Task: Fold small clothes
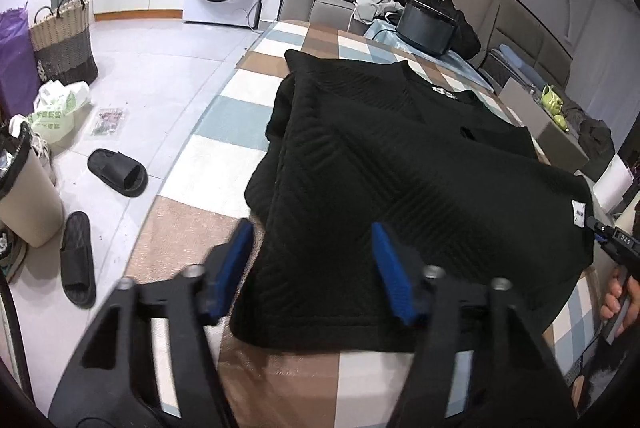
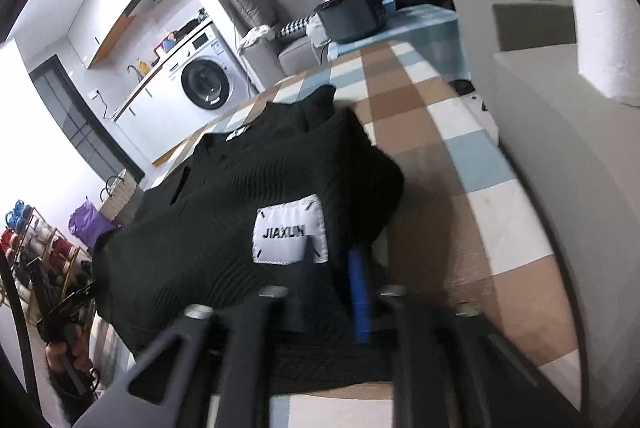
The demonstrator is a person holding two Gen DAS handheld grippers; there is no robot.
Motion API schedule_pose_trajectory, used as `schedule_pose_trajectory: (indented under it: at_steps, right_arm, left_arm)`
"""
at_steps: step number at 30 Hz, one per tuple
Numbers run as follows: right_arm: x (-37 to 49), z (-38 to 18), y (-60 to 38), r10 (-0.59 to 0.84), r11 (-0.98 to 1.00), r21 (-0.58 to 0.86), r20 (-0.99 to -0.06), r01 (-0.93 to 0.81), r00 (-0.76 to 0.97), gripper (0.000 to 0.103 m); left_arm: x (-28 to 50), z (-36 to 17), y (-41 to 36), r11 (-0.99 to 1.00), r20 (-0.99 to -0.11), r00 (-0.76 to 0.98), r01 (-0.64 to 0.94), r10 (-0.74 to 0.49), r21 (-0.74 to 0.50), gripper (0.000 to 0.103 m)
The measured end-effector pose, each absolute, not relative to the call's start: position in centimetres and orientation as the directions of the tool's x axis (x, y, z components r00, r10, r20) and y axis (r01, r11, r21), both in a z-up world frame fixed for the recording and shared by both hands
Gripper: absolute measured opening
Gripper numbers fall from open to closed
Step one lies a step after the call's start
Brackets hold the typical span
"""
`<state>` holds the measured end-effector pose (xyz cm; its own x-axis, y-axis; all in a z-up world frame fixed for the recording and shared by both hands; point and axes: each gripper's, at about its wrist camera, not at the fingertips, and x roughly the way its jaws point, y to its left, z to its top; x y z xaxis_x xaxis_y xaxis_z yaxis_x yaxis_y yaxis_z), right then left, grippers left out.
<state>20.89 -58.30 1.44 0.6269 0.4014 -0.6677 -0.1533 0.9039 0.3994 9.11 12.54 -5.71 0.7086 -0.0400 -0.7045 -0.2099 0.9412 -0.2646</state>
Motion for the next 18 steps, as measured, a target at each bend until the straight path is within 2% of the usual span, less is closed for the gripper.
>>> schedule_pose_trajectory:
  at_steps: [1,5,7,8,9,12,15,18]
  right_arm:
    - [21.1,1.3,-58.1,0.405,0.902,0.402,-0.664,-0.157,0.629,0.042]
    - [22.2,1.0,-57.1,0.385,0.913,0.382,-0.683,-0.145,0.621,0.044]
    - [22.5,0.9,-56.9,0.367,0.918,0.376,-0.69,-0.124,0.624,0.048]
    - [22.8,0.9,-56.9,0.364,0.918,0.379,-0.692,-0.116,0.624,0.049]
    - [23.0,0.8,-56.9,0.372,0.914,0.388,-0.69,-0.117,0.621,0.051]
    - [23.6,0.4,-56.3,0.393,0.908,0.396,-0.698,-0.135,0.598,0.054]
    - [24.0,0.1,-55.4,0.411,0.905,0.393,-0.703,-0.164,0.58,0.061]
    - [24.2,0.1,-54.9,0.407,0.909,0.381,-0.712,-0.172,0.572,0.061]
  left_arm:
    - [9.4,-5.9,12.6,0.938,-0.709,0.704,-0.214,-0.046,-0.273,0.039]
    - [10.3,-6.2,13.3,0.918,-0.72,0.691,-0.243,-0.063,-0.314,0.036]
    - [10.9,-6.4,13.6,0.91,-0.734,0.677,-0.263,-0.064,-0.322,0.042]
    - [11.3,-6.6,13.7,0.908,-0.742,0.668,-0.276,-0.055,-0.315,0.06]
    - [11.7,-6.8,13.8,0.905,-0.754,0.655,-0.294,-0.044,-0.308,0.07]
    - [12.9,-7.3,13.9,0.89,-0.752,0.652,-0.281,-0.096,-0.358,0.07]
    - [14.2,-7.4,13.1,0.908,-0.757,0.647,-0.262,-0.086,-0.327,0.07]
    - [15.1,-7.5,12.4,0.918,-0.753,0.652,-0.238,-0.091,-0.318,0.07]
